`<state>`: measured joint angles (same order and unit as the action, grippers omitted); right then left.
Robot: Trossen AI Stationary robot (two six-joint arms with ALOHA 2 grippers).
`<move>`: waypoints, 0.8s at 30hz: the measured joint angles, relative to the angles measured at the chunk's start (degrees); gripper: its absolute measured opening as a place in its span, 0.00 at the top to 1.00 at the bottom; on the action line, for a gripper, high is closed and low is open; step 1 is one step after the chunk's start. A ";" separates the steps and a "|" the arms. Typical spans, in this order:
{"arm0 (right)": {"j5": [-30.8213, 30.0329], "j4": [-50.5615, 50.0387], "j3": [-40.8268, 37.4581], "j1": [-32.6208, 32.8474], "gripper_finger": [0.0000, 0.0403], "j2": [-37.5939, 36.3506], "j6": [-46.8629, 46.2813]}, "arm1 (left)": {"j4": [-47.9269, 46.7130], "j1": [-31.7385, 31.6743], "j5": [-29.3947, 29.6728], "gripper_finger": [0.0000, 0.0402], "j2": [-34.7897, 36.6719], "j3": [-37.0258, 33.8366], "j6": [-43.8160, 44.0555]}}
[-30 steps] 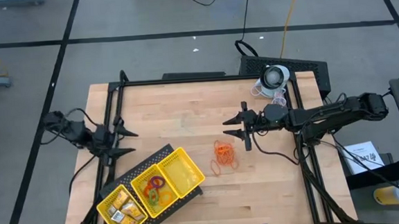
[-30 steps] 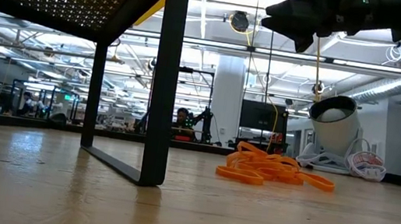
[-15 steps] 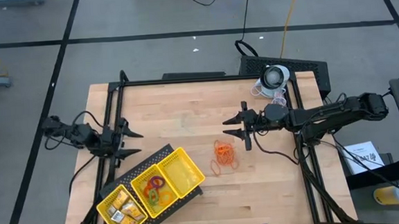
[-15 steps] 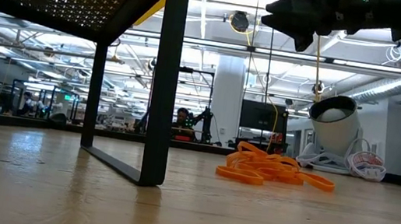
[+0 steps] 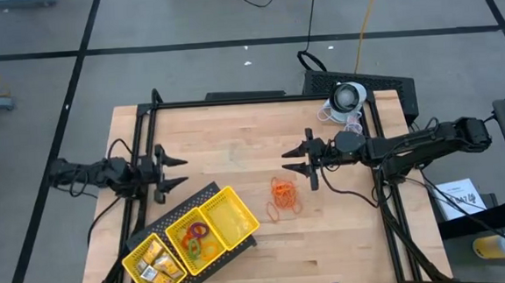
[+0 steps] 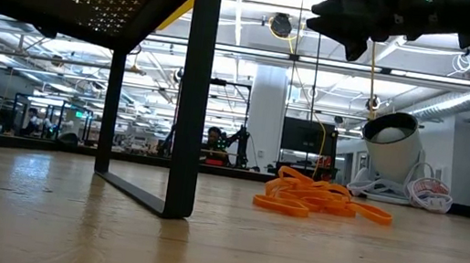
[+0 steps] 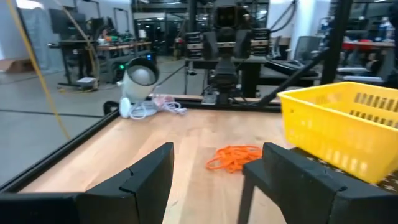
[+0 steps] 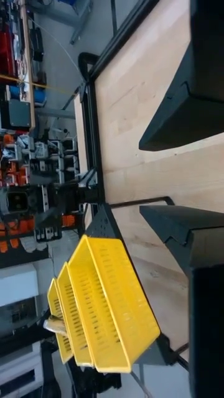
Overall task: Pick & Place Office Desk Supplies
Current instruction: Put the orange rubber band into the right yellow bin on the shelf
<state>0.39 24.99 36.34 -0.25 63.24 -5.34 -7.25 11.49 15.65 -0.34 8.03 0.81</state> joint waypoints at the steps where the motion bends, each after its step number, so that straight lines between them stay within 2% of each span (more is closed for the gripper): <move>1: 0.52 -0.17 0.00 0.00 0.65 0.00 0.00 | 0.01 -0.72 -0.02 0.36 0.00 0.00 -0.01; 6: 4.36 -0.20 0.00 0.42 0.65 0.00 0.09 | 0.99 -4.16 -0.57 0.36 0.00 -1.08 0.72; 12: 4.18 -2.15 0.00 3.11 0.65 0.05 2.25 | 3.08 -6.53 -8.79 0.36 0.00 -4.14 1.94; 14: 1.09 -4.29 0.02 4.56 0.65 0.75 4.31 | 3.07 -6.84 -8.72 0.36 -0.02 -4.80 2.23; 17: -9.95 -10.99 0.02 7.93 0.65 2.37 7.41 | 3.11 -6.99 -8.36 0.36 0.00 -4.94 2.29; 19: -15.02 -14.22 0.02 9.92 0.65 4.37 7.61 | 3.10 -6.97 -8.36 0.36 0.00 -4.94 2.27; 24: -15.13 -11.57 0.00 12.60 0.65 12.82 5.95 | 3.02 -6.97 -8.26 0.36 0.00 -4.94 2.35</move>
<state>-14.74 13.42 36.34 12.35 76.06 0.60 -4.23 4.51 7.40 -0.34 3.09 3.16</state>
